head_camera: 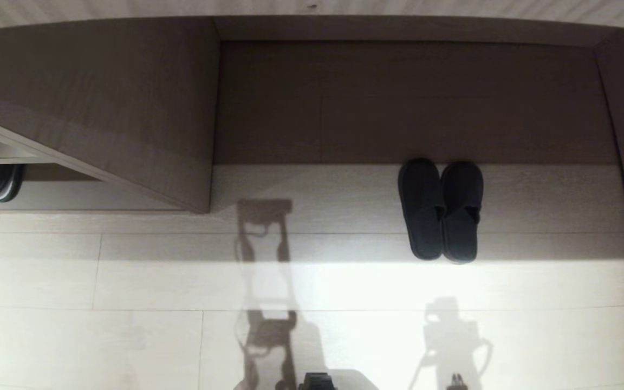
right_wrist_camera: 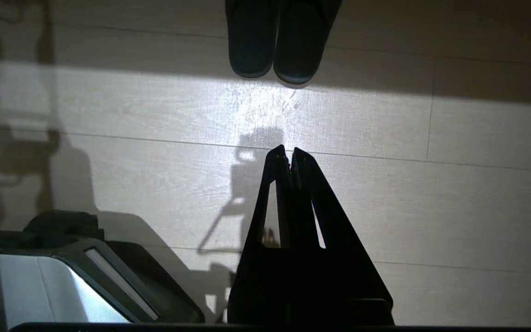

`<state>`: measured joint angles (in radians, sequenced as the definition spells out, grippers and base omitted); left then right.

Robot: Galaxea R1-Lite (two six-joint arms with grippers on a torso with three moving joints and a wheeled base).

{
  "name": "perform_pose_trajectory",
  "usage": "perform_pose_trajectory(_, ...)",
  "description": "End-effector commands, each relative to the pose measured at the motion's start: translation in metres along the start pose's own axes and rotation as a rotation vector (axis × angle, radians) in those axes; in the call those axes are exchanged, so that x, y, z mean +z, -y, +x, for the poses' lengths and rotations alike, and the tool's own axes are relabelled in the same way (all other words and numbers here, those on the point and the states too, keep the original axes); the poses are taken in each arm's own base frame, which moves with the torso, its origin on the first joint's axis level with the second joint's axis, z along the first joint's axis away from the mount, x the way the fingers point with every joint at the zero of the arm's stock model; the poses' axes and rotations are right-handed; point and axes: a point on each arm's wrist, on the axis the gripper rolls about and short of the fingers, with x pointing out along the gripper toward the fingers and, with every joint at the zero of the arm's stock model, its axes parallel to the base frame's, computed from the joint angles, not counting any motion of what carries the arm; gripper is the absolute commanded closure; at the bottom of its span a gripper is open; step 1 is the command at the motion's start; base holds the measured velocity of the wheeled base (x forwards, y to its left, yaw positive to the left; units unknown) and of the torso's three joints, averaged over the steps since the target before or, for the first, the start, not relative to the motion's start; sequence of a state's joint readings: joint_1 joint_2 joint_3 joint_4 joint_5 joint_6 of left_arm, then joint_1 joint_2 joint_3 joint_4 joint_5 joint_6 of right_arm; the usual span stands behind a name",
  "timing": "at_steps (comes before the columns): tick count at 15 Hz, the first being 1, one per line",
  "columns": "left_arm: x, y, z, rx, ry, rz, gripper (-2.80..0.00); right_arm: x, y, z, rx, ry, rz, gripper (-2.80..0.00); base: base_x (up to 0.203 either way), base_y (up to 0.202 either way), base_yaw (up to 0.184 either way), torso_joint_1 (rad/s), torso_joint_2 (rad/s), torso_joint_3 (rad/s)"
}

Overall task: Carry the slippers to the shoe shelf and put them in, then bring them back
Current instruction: Pick up the slippers on the floor

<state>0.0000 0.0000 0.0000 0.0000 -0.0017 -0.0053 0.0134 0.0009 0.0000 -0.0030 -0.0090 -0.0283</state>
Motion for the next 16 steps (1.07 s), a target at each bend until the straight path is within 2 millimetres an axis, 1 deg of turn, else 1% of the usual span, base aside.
perform_pose_trajectory(1, 0.0000, 0.0000, 0.0000, 0.001, 0.000, -0.001, 0.00, 0.0000, 0.0000, 0.0001, 0.000, -0.001, 0.001, 0.00, 0.000, 0.000, 0.000, 0.002, 0.01, -0.193)
perform_pose_trajectory(16, 0.0000, 0.0000, 0.0000, 0.000, 0.000, -0.001, 0.00, 0.0000, 0.0000, 0.0001, 0.000, -0.001, -0.001, 0.00, 0.000, 0.000, 0.000, 0.001, 0.00, -0.197)
